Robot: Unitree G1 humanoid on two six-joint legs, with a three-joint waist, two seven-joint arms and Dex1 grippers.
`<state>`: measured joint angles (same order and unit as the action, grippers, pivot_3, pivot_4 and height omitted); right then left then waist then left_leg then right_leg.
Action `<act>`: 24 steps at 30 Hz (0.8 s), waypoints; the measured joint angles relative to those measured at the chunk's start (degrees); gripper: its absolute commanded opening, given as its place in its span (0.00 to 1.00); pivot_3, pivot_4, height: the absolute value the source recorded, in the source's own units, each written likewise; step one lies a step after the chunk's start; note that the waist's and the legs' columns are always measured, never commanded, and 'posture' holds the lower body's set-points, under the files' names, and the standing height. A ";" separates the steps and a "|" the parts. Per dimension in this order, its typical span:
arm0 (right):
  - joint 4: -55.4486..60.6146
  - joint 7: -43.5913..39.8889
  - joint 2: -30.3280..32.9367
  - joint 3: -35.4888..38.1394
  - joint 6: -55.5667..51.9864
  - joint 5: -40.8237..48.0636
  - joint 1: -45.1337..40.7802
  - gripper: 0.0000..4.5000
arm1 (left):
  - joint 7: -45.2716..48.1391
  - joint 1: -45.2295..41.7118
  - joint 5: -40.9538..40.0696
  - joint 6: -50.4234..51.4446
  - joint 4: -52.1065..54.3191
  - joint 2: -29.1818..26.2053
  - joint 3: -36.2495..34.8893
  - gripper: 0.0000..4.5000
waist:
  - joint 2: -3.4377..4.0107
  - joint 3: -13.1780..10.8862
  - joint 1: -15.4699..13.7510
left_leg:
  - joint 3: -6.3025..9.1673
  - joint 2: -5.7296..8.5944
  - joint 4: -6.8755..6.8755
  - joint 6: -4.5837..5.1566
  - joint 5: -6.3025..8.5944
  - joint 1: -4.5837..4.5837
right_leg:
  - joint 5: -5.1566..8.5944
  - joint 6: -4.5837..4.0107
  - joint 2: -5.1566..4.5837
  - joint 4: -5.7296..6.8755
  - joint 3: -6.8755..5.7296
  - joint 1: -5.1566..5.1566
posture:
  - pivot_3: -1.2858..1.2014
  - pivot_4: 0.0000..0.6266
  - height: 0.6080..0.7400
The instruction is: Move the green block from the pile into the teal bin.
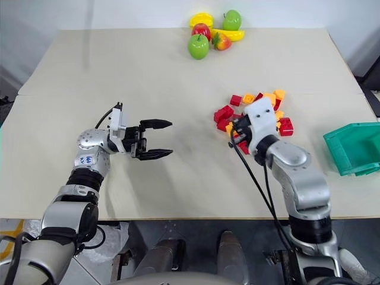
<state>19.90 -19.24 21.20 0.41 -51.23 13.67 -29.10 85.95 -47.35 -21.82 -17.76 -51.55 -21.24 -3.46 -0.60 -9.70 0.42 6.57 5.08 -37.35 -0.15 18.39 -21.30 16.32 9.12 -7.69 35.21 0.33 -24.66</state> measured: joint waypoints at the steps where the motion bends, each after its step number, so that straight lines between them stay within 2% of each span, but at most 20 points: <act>1: -2.45 0.53 -0.93 -0.74 -0.14 -0.36 -2.04 0.00 | 0.00 -0.36 0.14 -0.43 -0.76 -0.08 -0.02 1.00 | 0.00 0.00 0.00 | 0.00 0.00 -0.03 0.00 0.00 0.00 | 0.00 0.00 0.01 0.03 0.00 0.00 | 0.52 0.24 1.00; 5: -14.82 3.25 -2.59 -2.99 0.16 -3.52 -9.22 0.00 | -0.02 -1.82 1.06 -2.42 -1.99 0.17 -0.01 1.00 | 0.01 0.00 -0.08 | 0.03 0.05 -0.07 0.00 0.00 0.00 | 0.00 0.00 -0.04 0.11 0.00 -0.01 | 0.52 0.24 1.00; 12: -28.36 7.25 -1.88 -3.58 8.45 -8.73 -12.74 0.00 | -0.34 -1.89 1.94 -5.34 -3.43 1.37 -0.09 1.00 | 0.00 0.00 -0.01 | 0.03 0.14 -0.05 0.02 0.01 -0.06 | 0.00 0.00 -0.13 0.15 -0.03 -0.12 | 0.52 0.24 1.00; 17: -29.72 9.71 1.61 -1.01 12.42 -11.74 -11.85 0.00 | -1.02 -1.47 2.05 -6.63 -3.42 1.37 -0.61 1.00 | 0.00 0.00 0.00 | 0.02 0.14 -0.09 0.02 0.01 -0.06 | 0.00 0.00 -0.13 0.17 -0.03 -0.11 | 0.52 0.24 1.00; 24: -29.60 9.90 9.09 1.12 12.51 -15.22 -8.87 0.00 | -2.19 -0.80 2.10 -7.13 -3.39 1.85 -1.02 1.00 | 0.00 0.00 0.00 | -0.06 0.13 -0.17 0.02 0.01 -0.07 | 0.00 0.00 -0.11 0.22 -0.01 -0.11 | 0.52 0.24 1.00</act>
<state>-9.70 -9.34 30.29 1.53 -38.72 -1.56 -37.97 83.76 -48.15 -19.72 -24.89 -54.94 -19.39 -4.48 -0.59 -9.70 0.42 6.51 5.21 -37.52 -0.13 18.40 -21.37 16.32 9.12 -7.81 35.43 0.32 -24.77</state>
